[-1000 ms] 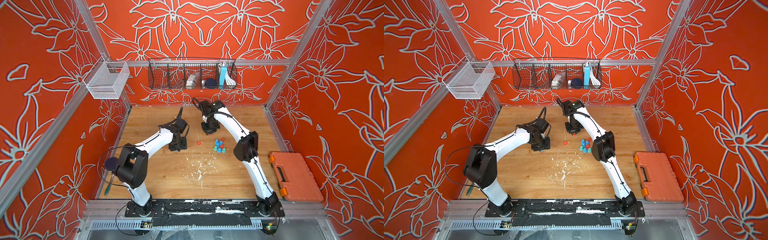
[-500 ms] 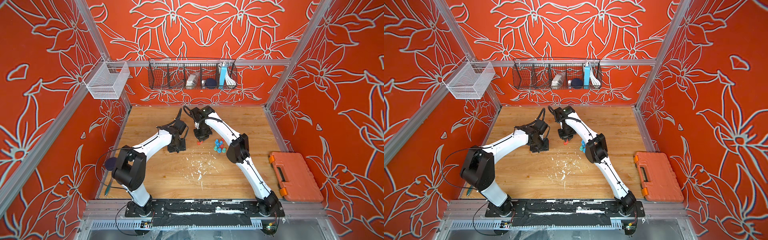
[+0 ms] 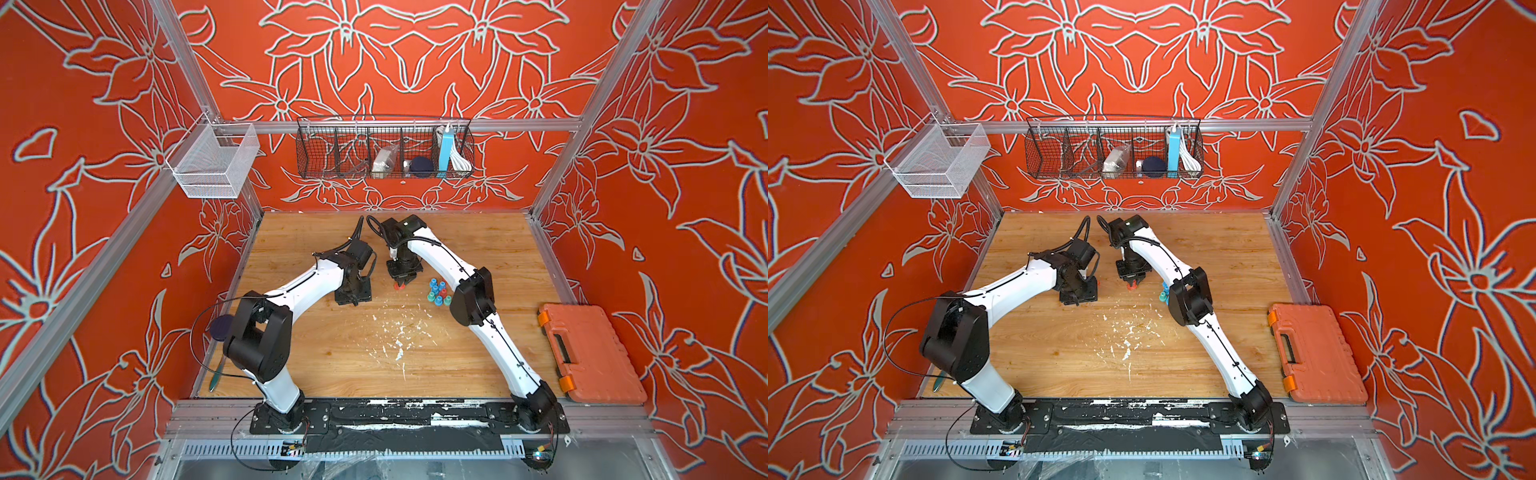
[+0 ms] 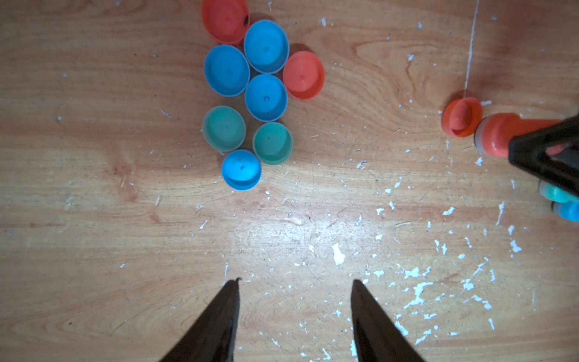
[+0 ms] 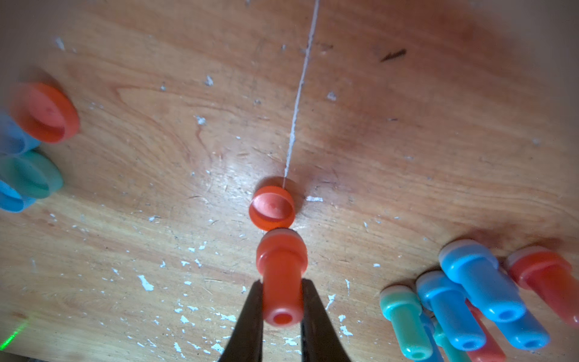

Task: Close the stamp cap
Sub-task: Close the cover of the stamp.

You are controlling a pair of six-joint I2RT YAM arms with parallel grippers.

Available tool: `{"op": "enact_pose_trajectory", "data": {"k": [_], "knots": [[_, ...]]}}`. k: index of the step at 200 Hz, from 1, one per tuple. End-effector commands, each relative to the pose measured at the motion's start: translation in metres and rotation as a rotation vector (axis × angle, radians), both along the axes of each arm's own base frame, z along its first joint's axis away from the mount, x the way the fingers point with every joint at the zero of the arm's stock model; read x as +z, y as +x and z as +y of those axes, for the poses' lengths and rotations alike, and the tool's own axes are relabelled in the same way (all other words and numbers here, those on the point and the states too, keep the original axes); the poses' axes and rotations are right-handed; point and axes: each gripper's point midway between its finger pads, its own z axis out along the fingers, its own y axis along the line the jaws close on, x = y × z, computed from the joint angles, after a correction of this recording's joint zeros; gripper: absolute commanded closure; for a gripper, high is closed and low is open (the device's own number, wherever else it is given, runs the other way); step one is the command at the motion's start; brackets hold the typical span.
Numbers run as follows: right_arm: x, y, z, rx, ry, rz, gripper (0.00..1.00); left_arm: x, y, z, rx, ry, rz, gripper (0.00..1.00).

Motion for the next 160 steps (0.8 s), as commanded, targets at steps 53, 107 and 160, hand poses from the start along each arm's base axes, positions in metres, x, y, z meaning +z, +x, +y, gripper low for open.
{"op": "enact_pose_trajectory", "data": {"k": [53,107,160], "knots": [[-0.008,0.001,0.014,-0.029,0.03,0.006,1.0,0.008,-0.006,0.009,0.003,0.015,-0.006,0.43],[-0.012,0.003,0.015,-0.031,0.027,0.0,1.0,0.008,-0.006,0.011,0.007,0.014,-0.006,0.43],[-0.013,0.004,0.013,-0.031,0.02,-0.002,1.0,0.006,-0.004,0.011,0.01,0.012,-0.003,0.43]]}}
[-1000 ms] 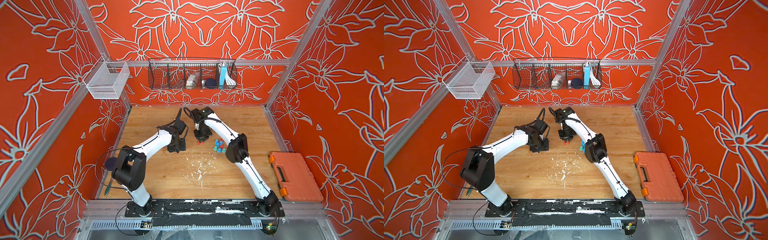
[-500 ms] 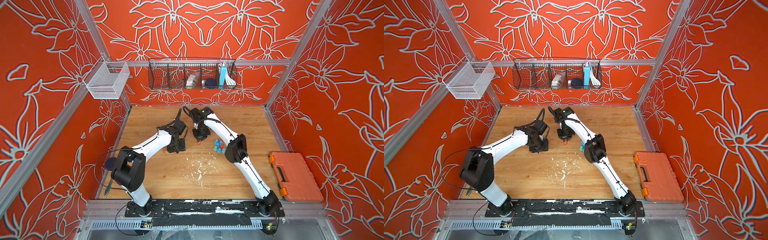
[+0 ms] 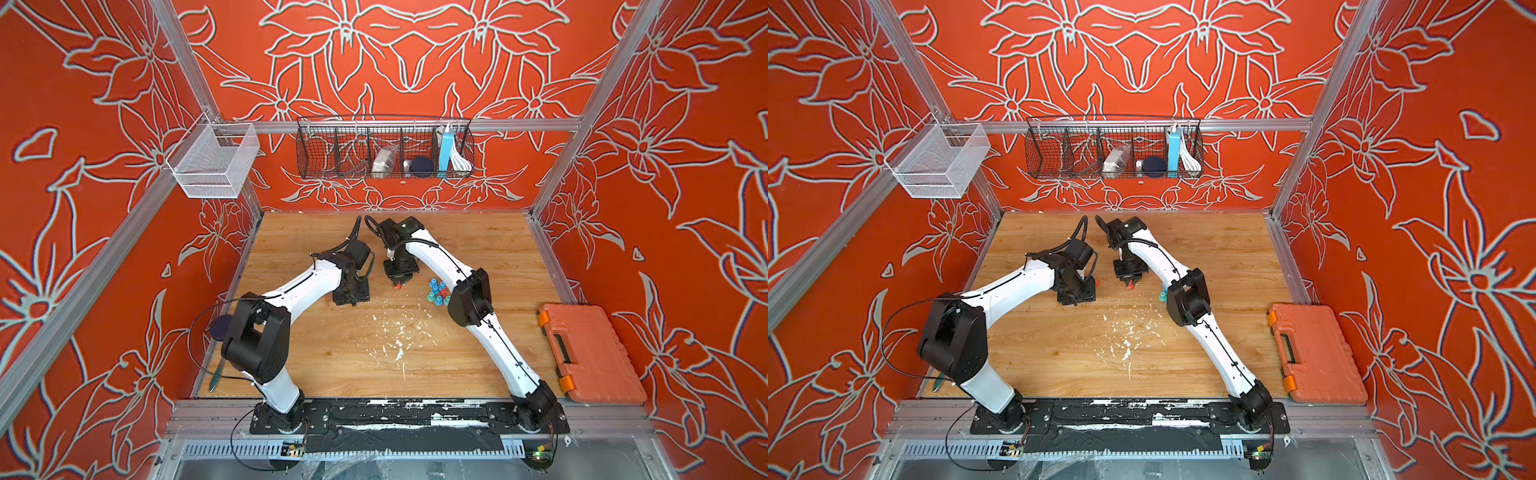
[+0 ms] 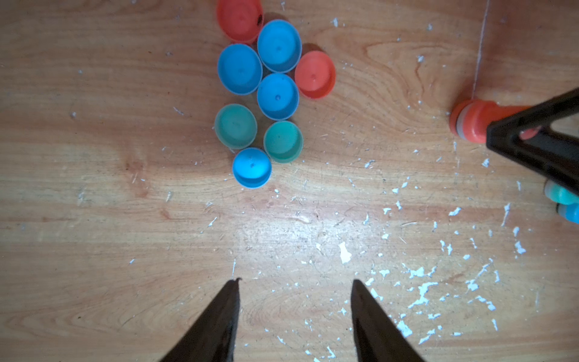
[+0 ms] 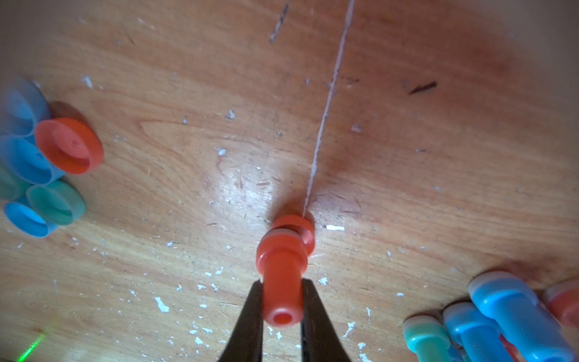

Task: Close the stamp cap
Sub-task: Close the cover of the stamp.

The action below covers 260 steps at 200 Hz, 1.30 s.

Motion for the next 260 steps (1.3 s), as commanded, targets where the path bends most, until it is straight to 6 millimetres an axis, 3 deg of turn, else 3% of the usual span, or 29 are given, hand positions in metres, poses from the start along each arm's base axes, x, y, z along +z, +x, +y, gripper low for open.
{"op": "enact_pose_trajectory", "data": {"k": [1,173,260], "knots": [[-0.002,-0.001,0.001,-0.012,-0.012,0.001,1.0,0.005,-0.003,0.006,-0.002,0.01,-0.004,0.43],[-0.002,0.001,-0.012,-0.008,-0.052,0.0,1.0,-0.001,-0.001,0.004,-0.001,0.008,0.007,0.43],[-0.015,-0.008,-0.013,0.01,-0.068,0.046,1.0,-0.003,-0.002,0.004,-0.002,0.007,0.013,0.43]]}}
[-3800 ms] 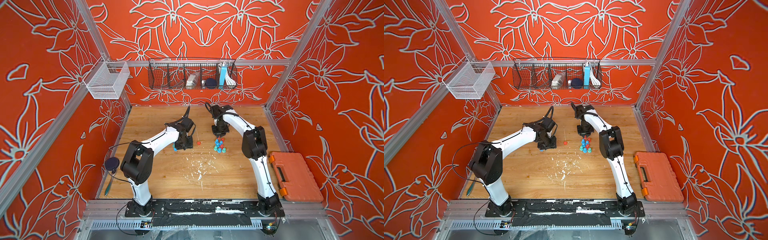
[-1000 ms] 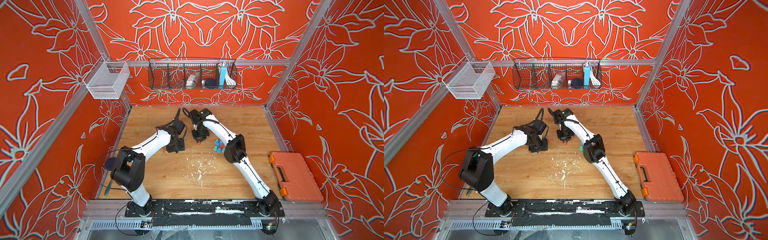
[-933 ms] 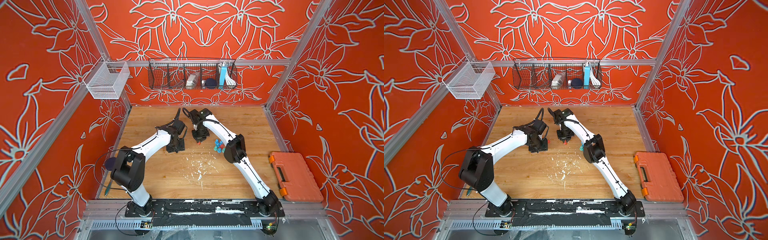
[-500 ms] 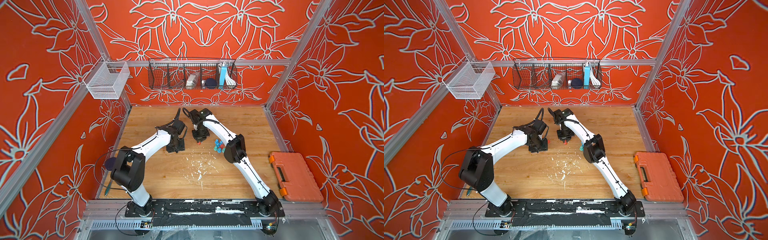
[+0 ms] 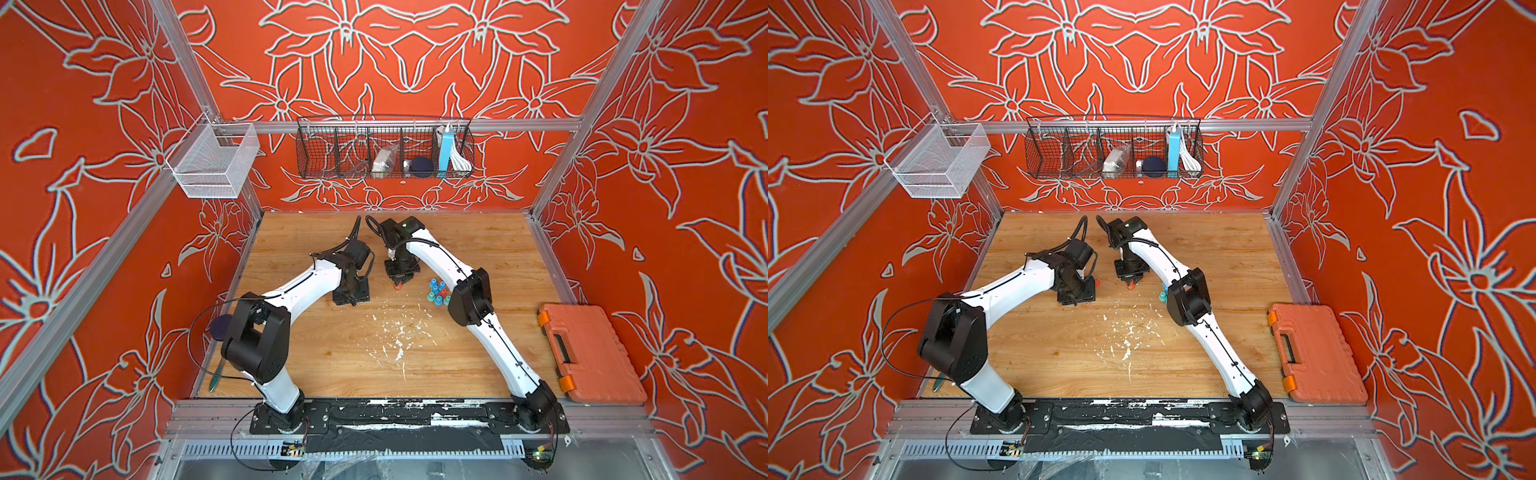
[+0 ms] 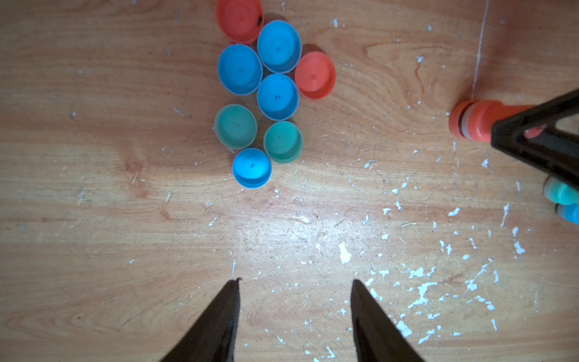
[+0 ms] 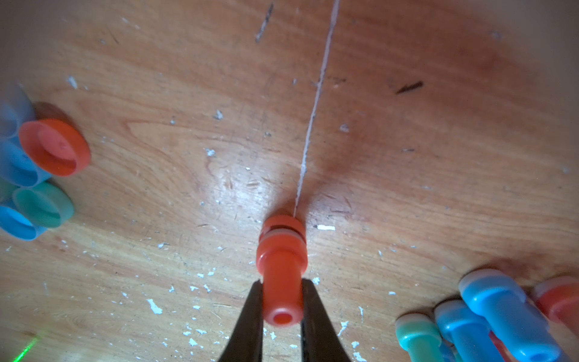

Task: Close the stamp cap
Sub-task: Close the cover of the stamp.

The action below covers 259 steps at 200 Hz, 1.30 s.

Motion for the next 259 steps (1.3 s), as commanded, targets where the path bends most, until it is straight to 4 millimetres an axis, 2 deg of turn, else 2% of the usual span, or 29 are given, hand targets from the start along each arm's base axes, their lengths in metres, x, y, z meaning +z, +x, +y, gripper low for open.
{"op": "enact_pose_trajectory", "data": {"k": [1,74,114,183,259], "knots": [[-0.014,-0.01,-0.008,0.008,-0.052,0.047,1.0,-0.003,-0.002,0.004,-0.003,0.008,0.013,0.43],[-0.028,-0.016,-0.021,0.023,-0.122,0.084,1.0,-0.002,-0.002,0.005,-0.001,0.01,0.008,0.43],[-0.03,-0.012,-0.032,0.029,-0.179,0.064,1.0,-0.001,0.0,0.004,-0.009,0.01,0.007,0.43],[-0.038,0.007,-0.045,-0.02,-0.19,0.033,1.0,0.004,0.001,0.004,-0.021,0.013,0.006,0.43],[-0.022,0.036,-0.059,-0.074,-0.179,-0.057,1.0,0.001,-0.001,0.005,-0.013,0.015,0.019,0.43]]}}
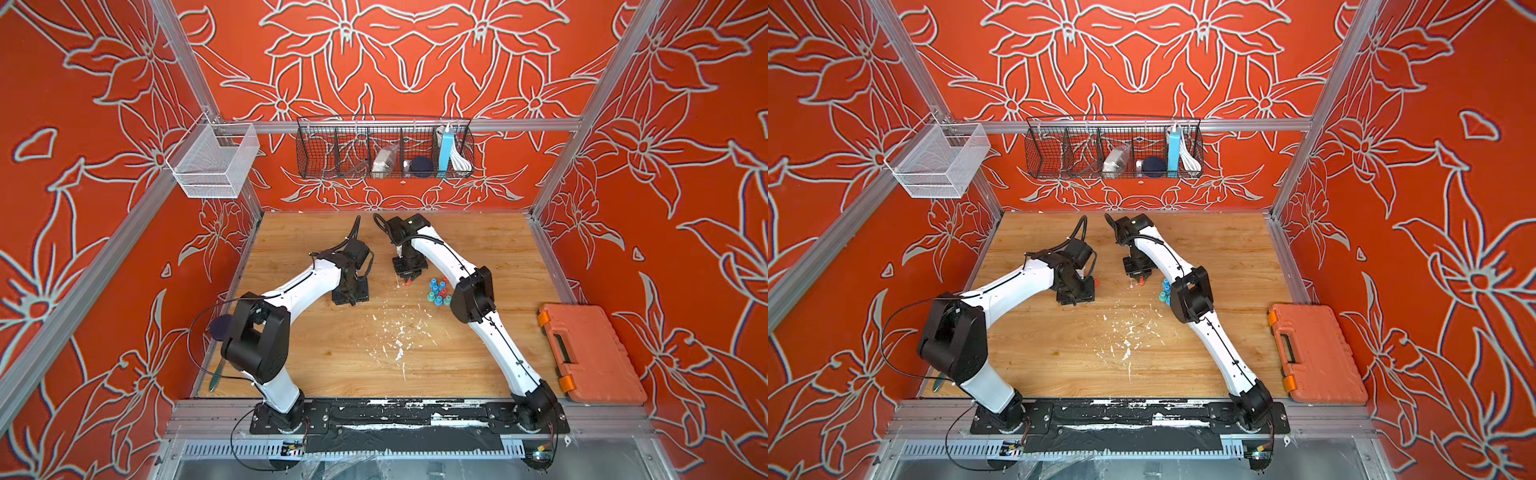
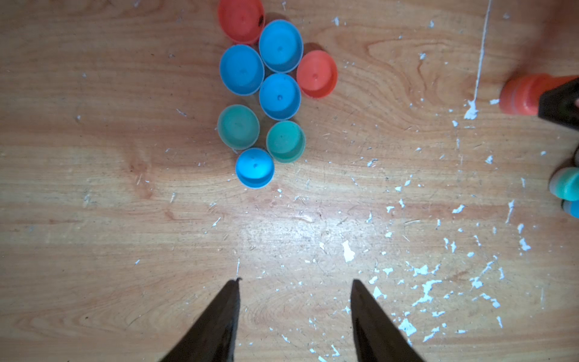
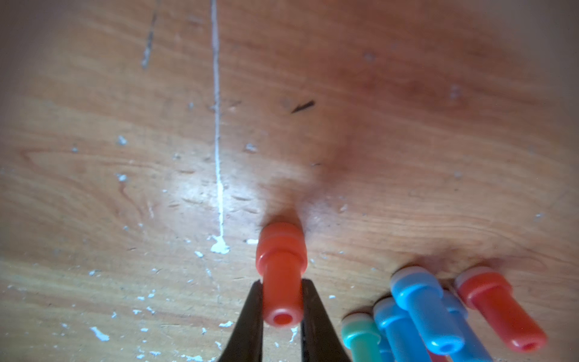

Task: Close the stamp cap
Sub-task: Place the stamp at the center of the board.

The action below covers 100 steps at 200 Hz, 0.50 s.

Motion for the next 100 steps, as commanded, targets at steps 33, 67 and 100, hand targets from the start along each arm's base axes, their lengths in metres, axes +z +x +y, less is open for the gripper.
{"op": "enact_pose_trajectory", "data": {"k": [33,67,100], "knots": [[-0.016,0.018,-0.019,-0.041,-0.07,-0.036,1.0,-0.002,-0.001,0.003,0.009,0.009,0.022,0.43],[-0.019,0.027,-0.025,-0.061,-0.06,-0.044,1.0,-0.005,-0.001,0.003,0.01,0.012,0.03,0.43],[-0.021,0.035,-0.037,-0.084,-0.06,-0.046,1.0,-0.005,0.0,0.003,0.012,0.011,0.033,0.43]]}}
